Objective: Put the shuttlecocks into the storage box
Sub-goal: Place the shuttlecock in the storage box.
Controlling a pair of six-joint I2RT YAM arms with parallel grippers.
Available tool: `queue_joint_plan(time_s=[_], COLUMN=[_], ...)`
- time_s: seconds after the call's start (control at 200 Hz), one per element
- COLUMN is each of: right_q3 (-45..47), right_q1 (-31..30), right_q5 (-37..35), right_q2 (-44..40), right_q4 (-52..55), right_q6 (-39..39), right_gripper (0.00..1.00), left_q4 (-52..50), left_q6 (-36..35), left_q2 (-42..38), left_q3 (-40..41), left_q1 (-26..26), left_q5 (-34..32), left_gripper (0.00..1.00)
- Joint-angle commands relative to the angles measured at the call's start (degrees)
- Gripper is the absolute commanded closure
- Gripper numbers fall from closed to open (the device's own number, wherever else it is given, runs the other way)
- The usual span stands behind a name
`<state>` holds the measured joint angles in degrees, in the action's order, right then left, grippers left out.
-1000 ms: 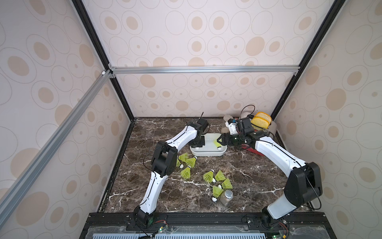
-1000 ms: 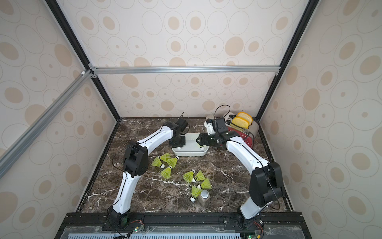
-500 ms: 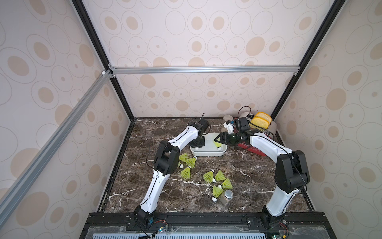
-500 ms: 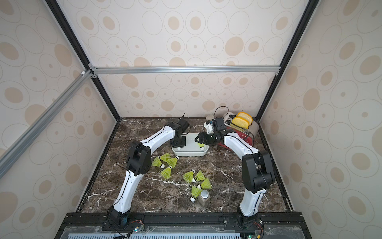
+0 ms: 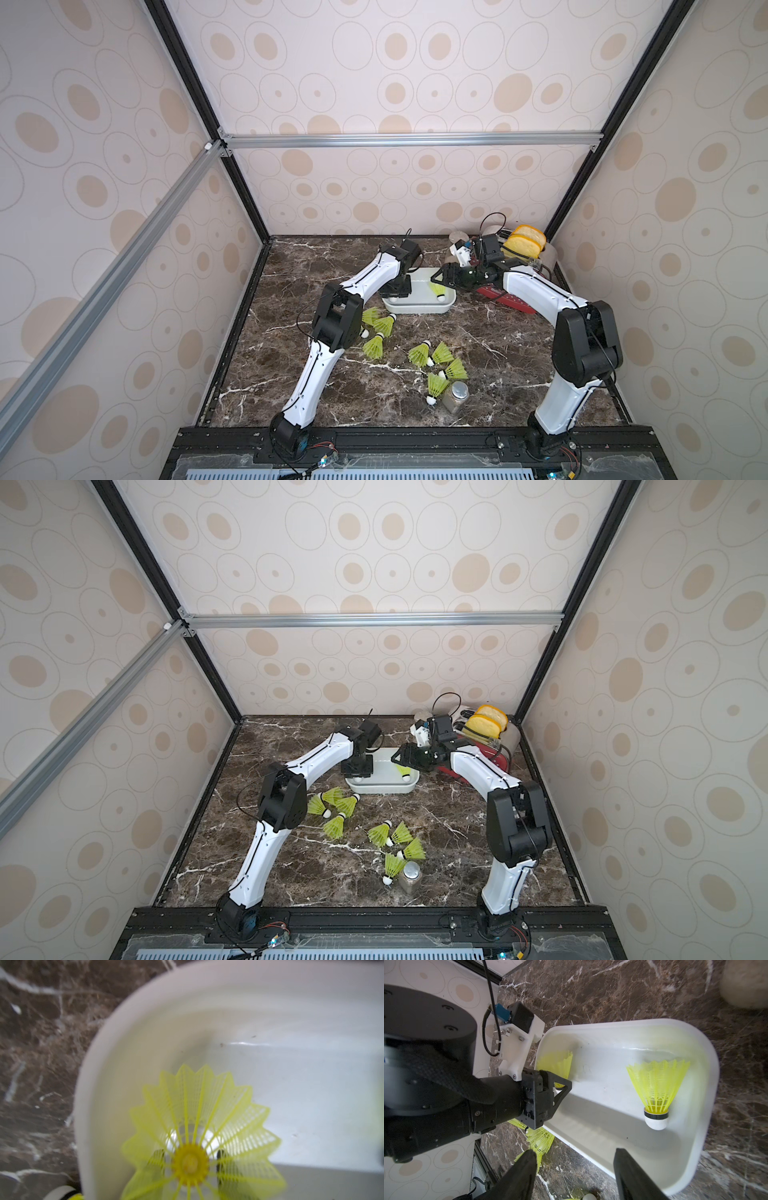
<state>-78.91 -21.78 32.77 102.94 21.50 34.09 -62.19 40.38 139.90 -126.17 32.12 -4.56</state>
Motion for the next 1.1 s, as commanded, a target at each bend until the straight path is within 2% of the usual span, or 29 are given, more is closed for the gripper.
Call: queue_joint_plan(time_s=[0.0,0.32,1.092], right_q3=[-1.57,-1.86,-2.02], right_q1=[0.16,0.16,-0.24], right_q5=[0.6,0.21,-2.73], right_q2=[0.86,0.32,-3.55], right_q4=[0.57,1.09,3.7], right_q6=[0.1,-0.32,-2.2], right_gripper=[0.35,0.35,0.35], left_q4=[-2.4,-2.49,-1.06], left_q6=[0.07,0.06,3.34], left_q2=[1.34,0.52,-8.88], left_q3=[-2.14,-2.41,-0.23], left_q1=[-0.39,-0.48,-0.48], left_q5=[-1.33,-1.68,-0.01], left_gripper=[0.52,0.52,0.42])
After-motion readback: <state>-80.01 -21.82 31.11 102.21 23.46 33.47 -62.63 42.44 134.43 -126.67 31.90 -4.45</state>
